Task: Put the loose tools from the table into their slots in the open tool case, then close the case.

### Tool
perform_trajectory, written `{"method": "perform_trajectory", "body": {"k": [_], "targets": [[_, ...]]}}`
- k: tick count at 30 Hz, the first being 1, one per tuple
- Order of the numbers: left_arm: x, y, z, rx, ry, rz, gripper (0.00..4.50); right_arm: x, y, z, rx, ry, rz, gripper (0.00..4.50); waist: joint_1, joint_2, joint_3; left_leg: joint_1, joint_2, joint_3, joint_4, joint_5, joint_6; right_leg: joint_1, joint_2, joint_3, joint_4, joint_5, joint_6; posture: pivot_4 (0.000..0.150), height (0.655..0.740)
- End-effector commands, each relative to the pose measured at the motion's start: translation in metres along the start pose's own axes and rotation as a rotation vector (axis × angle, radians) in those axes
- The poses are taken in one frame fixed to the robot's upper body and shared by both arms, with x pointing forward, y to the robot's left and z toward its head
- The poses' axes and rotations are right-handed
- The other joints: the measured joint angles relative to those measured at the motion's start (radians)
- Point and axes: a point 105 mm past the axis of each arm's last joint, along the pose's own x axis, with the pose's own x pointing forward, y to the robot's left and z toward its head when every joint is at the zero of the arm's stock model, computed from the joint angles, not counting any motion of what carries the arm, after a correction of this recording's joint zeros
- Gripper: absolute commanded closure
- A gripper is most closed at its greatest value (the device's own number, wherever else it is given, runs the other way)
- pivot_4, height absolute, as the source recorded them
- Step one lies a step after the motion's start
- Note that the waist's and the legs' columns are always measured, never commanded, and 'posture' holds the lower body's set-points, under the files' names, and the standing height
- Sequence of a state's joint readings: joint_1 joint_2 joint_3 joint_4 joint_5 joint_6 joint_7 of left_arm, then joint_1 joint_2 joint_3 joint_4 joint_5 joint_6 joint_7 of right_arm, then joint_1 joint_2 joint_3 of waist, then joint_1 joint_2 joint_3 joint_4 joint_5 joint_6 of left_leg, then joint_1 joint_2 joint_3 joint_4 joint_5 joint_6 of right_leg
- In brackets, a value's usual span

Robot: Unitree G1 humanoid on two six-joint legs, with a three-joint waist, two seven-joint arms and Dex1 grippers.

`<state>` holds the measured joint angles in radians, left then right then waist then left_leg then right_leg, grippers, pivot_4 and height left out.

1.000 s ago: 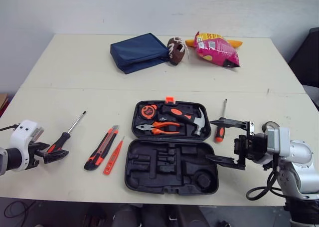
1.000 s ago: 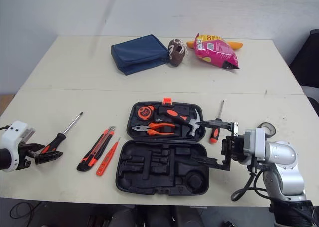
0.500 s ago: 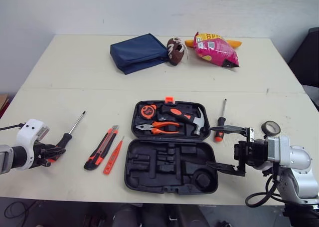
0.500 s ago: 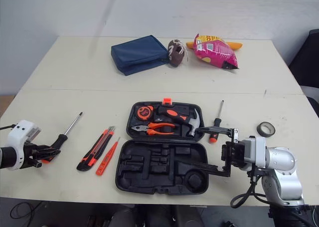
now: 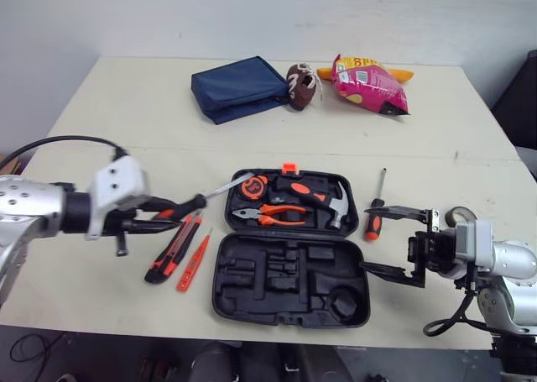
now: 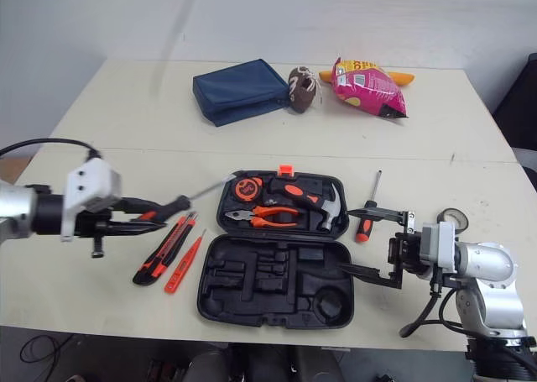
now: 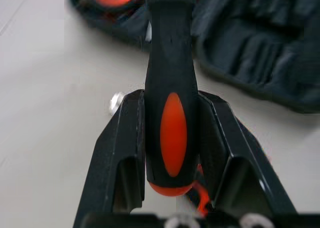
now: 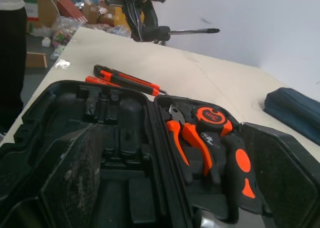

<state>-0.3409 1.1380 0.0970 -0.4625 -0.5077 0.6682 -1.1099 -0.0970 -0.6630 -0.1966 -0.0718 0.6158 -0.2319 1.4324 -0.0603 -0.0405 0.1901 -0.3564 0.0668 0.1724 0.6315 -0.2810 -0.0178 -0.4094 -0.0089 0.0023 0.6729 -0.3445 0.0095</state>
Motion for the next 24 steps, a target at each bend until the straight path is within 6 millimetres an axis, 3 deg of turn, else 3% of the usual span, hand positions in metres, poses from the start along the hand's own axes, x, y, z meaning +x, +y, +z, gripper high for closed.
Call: {"method": "perform_trajectory", "body": {"k": [1, 4, 8, 15, 20, 24], "targets": [[0.023, -0.021, 0.010, 0.091, 0.049, -0.153, 3.73, 0.000, -0.003, 0.006, -0.017, 0.001, 0.007, 0.00, 0.000, 0.000, 0.000, 0.000, 0.000, 0.000, 0.000, 0.000, 0.000, 0.000, 0.000, 0.000, 0.000, 0.000, 0.000, 0.150, 0.7400], [0.048, -0.023, 0.010, 0.171, 0.116, -0.205, 3.73, 0.001, -0.002, 0.006, -0.013, 0.011, 0.016, 0.00, 0.004, 0.000, 0.000, 0.000, 0.000, 0.000, 0.000, 0.001, -0.001, 0.000, 0.001, 0.001, 0.000, 0.000, 0.000, 0.150, 0.7400], [0.064, -0.018, 0.010, 0.184, 0.177, -0.224, 3.73, 0.002, -0.001, 0.008, -0.013, 0.013, 0.010, 0.00, 0.004, 0.000, 0.000, 0.000, 0.000, -0.001, 0.001, 0.001, -0.001, 0.000, 0.002, 0.002, 0.001, 0.000, 0.001, 0.150, 0.7400], [0.086, -0.010, 0.021, 0.158, 0.191, -0.258, 3.73, 0.004, 0.000, 0.018, -0.012, 0.042, -0.005, 0.00, 0.008, 0.001, 0.000, -0.001, 0.000, -0.001, 0.005, 0.002, 0.000, 0.000, 0.002, 0.002, 0.004, -0.002, 0.003, 0.150, 0.7400], [0.095, -0.012, 0.019, 0.168, 0.242, -0.287, 3.73, 0.006, -0.001, 0.023, -0.013, 0.055, -0.027, 0.00, 0.005, 0.001, 0.000, -0.002, 0.000, -0.002, 0.008, 0.002, 0.000, 0.000, 0.002, 0.003, 0.005, -0.002, 0.004, 0.150, 0.7400], [0.104, -0.003, 0.019, 0.170, 0.301, -0.236, 3.73, 0.007, -0.003, 0.023, -0.022, 0.058, -0.056, 0.00, 0.008, 0.001, 0.000, -0.002, 0.000, -0.002, 0.010, 0.002, 0.000, 0.000, 0.002, 0.002, 0.007, -0.003, 0.004, 0.150, 0.7400]]}}
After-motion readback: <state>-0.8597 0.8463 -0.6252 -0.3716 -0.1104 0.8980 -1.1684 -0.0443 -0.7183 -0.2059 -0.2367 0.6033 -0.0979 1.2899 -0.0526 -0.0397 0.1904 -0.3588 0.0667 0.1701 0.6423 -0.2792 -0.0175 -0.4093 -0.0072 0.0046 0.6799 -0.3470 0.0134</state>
